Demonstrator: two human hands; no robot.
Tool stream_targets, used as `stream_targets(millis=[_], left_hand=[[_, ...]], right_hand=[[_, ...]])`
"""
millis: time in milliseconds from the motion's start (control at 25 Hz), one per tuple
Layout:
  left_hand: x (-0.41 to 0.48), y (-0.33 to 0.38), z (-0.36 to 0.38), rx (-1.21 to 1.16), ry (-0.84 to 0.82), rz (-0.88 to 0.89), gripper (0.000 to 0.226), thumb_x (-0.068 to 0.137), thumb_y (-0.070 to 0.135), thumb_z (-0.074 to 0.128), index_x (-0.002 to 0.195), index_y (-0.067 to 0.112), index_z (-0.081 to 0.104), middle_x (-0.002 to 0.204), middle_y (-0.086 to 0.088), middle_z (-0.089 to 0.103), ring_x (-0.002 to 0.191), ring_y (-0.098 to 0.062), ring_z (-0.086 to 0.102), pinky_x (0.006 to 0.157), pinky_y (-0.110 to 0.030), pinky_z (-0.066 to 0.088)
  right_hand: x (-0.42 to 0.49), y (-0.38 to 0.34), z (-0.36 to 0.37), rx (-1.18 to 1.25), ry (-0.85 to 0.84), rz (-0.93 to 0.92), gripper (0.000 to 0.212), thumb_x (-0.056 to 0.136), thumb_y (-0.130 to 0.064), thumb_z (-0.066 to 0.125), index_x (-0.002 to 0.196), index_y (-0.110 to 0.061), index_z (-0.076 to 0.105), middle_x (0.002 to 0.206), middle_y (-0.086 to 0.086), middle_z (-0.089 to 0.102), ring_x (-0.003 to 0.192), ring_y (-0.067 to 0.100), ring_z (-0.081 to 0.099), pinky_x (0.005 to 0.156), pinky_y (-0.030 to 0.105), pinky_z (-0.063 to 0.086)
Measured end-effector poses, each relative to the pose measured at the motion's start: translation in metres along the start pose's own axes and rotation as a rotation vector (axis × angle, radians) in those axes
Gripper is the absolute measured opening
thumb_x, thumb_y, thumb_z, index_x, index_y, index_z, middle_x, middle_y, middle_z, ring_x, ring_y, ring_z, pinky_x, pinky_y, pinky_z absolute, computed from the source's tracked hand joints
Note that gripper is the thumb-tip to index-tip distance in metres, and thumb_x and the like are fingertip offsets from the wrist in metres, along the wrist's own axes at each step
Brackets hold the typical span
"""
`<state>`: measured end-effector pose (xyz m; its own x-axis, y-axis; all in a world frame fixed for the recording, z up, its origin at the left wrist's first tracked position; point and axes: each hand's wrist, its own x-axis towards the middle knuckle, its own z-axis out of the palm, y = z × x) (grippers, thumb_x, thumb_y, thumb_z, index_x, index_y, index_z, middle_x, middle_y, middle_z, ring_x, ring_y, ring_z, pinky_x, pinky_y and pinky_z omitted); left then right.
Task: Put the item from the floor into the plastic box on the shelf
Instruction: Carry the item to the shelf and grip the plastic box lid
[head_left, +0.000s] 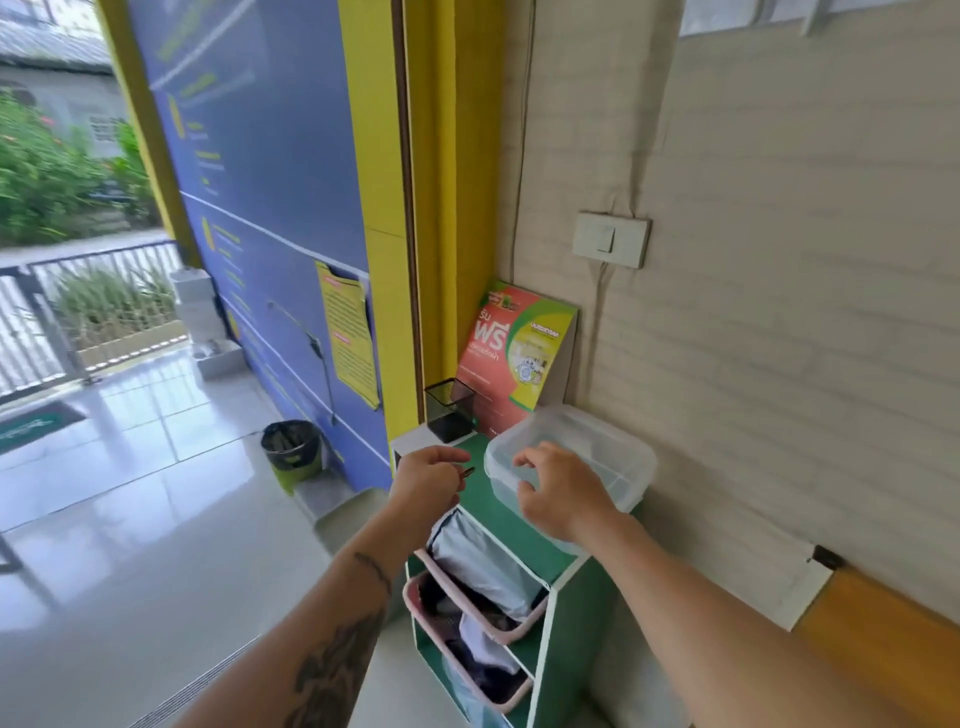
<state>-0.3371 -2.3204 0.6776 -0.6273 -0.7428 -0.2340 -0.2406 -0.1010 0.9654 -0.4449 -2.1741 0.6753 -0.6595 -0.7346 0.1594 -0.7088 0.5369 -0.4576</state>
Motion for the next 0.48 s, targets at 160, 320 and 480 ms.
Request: stream_targets(millis=[160,320,480], left_hand=[[0.085,-0.016,-0.004,0.165,-0.106,0.051,0.031,0.077,-0.004,0.045,0.089,0.01,0.071,0.077,-0.007,0.067,0.065,-0.023,0.063,0.064,-0.035,0.058],[0.143,-0.026,-0.002,0.458,-0.215,0.191,0.022,0.078,0.003,0.052,0.081,0.02,0.066,0.081,-0.001,0.067,0.072,-0.02,0.065,0.064,-0.03,0.053],[0.183,-0.044,0.008,0.557,-0.287,0.232,0.028,0.076,0.001,0.051,0.09,0.016,0.07,0.089,-0.004,0.067,0.073,-0.014,0.058,0.064,-0.024,0.044]], right_hand=[[0.052,-0.003,0.029,-0.069,0.013,0.127,0.045,0.086,-0.026,0.049,0.13,-0.017,0.054,0.131,0.004,0.053,0.121,0.025,0.046,0.1,0.039,0.043],[0.08,-0.009,0.053,-0.184,-0.024,0.242,0.05,0.085,-0.033,0.05,0.133,-0.018,0.047,0.129,0.006,0.048,0.12,0.028,0.041,0.1,0.043,0.042],[0.094,-0.006,0.069,-0.317,-0.062,0.302,0.055,0.081,-0.042,0.054,0.132,-0.023,0.042,0.129,0.006,0.041,0.118,0.03,0.039,0.095,0.044,0.041]])
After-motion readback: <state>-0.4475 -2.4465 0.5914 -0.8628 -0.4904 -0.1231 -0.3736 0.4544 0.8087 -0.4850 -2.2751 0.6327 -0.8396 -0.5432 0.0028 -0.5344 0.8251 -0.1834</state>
